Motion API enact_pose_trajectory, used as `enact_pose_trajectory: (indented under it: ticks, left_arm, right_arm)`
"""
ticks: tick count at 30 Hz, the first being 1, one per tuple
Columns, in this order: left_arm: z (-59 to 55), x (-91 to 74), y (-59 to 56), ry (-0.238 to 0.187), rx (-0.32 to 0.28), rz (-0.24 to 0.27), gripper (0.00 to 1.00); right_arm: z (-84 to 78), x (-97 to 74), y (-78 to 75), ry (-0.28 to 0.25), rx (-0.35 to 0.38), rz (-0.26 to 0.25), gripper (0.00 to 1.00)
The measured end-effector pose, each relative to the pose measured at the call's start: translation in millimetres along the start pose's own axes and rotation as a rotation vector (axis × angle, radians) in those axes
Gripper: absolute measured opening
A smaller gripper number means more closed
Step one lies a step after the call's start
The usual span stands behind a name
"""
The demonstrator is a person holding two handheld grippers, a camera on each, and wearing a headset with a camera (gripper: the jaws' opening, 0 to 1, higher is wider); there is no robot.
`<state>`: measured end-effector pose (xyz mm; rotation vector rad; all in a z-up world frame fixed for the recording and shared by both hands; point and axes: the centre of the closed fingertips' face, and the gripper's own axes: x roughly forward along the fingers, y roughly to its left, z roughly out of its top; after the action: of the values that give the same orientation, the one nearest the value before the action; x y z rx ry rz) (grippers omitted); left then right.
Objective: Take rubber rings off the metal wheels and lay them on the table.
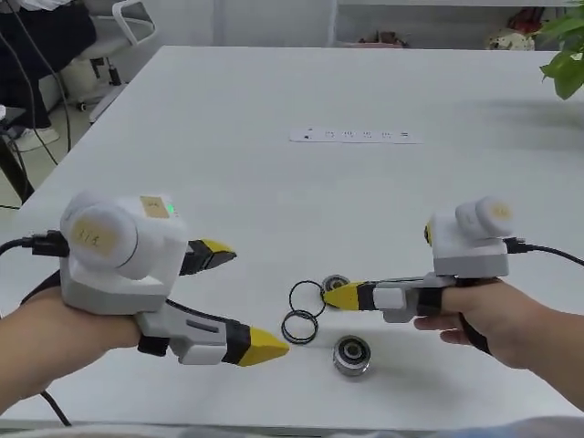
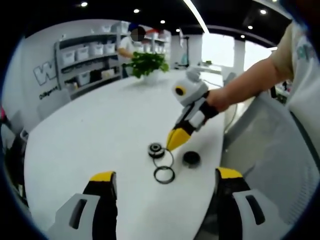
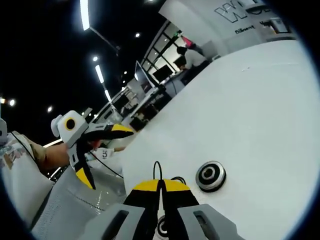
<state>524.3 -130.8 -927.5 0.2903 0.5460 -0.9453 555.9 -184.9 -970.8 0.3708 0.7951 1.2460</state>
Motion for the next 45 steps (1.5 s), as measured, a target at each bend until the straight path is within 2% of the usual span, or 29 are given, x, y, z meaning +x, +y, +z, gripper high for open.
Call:
enact_pose_trajectory:
  ticks: [5,19,22,33,45]
  left_arm:
    - [-3.6,-5.6,2.8,0.001,-0.012,0.015,0.82]
    - [-9.6,-9.5,6.7,0.005,-0.026,0.027,0.82]
    - [-10.6,-9.6,8.1,0.007,-0.027,0.029,0.82]
    - [-16.7,-8.2,8.7,0.02,-0.034,0.027,0.82]
    - [-18.6,-5.2,6.9,0.029,-0.043,0.022,0.82]
  right_arm:
    - [-6.4,5.4,-8.1,0.033,0.011,0.002,0.0]
    - [-22.6,16.7,-9.5,0.09,0.049,-0.004,0.0]
    - [-26.3,17.7,-13.7,0.1,0.055,-0.009,0.0]
    - [-30.3,19.3,-16.4,0.107,0.076,-0.024,0.0]
    - [-31.9,19.6,-20.1,0.111,0.081,-0.038,0.0]
